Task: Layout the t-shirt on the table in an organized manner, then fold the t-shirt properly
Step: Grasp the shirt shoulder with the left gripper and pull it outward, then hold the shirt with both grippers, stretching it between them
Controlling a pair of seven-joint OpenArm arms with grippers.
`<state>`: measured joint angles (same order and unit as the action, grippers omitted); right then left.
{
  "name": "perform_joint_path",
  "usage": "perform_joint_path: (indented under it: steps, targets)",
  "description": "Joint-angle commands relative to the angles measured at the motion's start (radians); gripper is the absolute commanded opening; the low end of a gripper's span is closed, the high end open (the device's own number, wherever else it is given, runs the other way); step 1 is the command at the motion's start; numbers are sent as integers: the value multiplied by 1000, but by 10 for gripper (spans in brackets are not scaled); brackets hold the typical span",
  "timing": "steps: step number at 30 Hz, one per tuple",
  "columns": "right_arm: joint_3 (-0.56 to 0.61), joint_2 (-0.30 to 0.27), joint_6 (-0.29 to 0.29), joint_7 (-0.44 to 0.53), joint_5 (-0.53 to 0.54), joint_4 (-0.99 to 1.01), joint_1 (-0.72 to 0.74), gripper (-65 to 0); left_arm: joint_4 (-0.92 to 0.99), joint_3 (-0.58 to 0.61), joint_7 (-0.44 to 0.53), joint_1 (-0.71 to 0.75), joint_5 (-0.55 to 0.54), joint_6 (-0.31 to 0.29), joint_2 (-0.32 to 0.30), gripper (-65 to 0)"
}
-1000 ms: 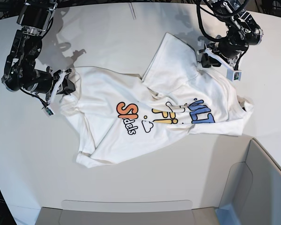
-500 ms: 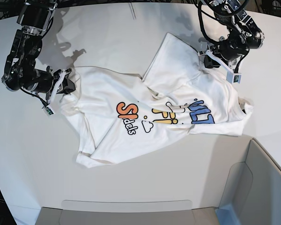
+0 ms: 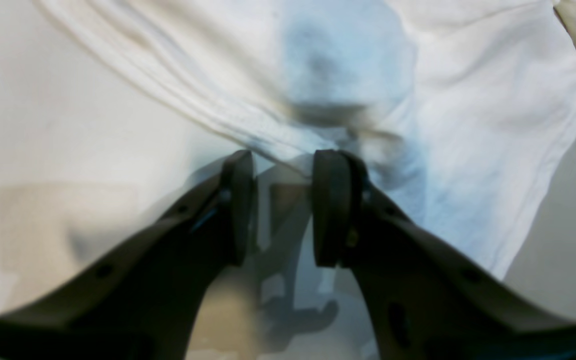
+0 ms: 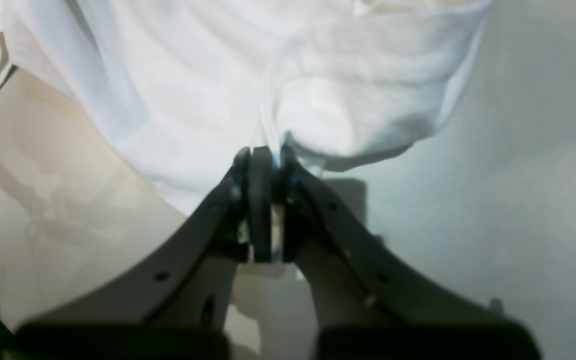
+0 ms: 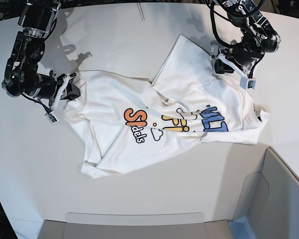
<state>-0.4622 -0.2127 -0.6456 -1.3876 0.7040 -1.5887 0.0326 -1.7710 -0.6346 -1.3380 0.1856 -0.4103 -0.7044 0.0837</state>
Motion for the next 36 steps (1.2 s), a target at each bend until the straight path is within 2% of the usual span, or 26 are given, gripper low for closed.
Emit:
perform_joint_path:
  steps: [1, 6, 11, 13, 16, 18, 19, 23, 27, 30, 33, 36]
  targets:
    - [-4, -12, -3, 12, 19, -16, 14, -650, 10, 5, -58, 7, 50, 6, 6, -424]
    - [-4, -12, -3, 12, 19, -16, 14, -650, 92, 35, -58, -65, 52, 6, 26, -424]
    - [-4, -12, -3, 12, 19, -16, 14, -650, 299, 29, -58, -169, 52, 6, 24, -431]
    - [-4, -12, -3, 12, 19, -17, 5, -650, 351, 29, -58, -191, 55, 6, 14, -462]
    - [-4, -12, -3, 12, 19, -19, 0, -650, 391, 29, -58, -197, 57, 6, -11, -564]
    - [-4, -12, -3, 12, 19, -19, -3, -650, 394, 29, -58, -196, 58, 6, -34, -644]
    - [-5, -12, -3, 12, 21, -19, -7, -650, 394, 29, -58, -194, 58, 6, -48, -650]
    - [-7, -14, -3, 12, 21, -19, -7, -650, 388, 6, -58, -192, 58, 6, -117, -650]
    - [-7, -14, -3, 12, 21, -19, -4, -650, 388, -146, -58, -197, 58, 6, -189, -650]
    - [-7, -14, -3, 12, 23, -19, 10, -650, 388, -238, -58, -197, 55, 6, -267, -650]
    - [-5, -12, -3, 12, 23, -19, 13, -650, 388, -253, -58, -197, 55, 6, -322, -650]
    - [-5, 2, -3, 12, 23, -19, 23, -650, 388, -250, -58, -197, 57, 6, -338, -650]
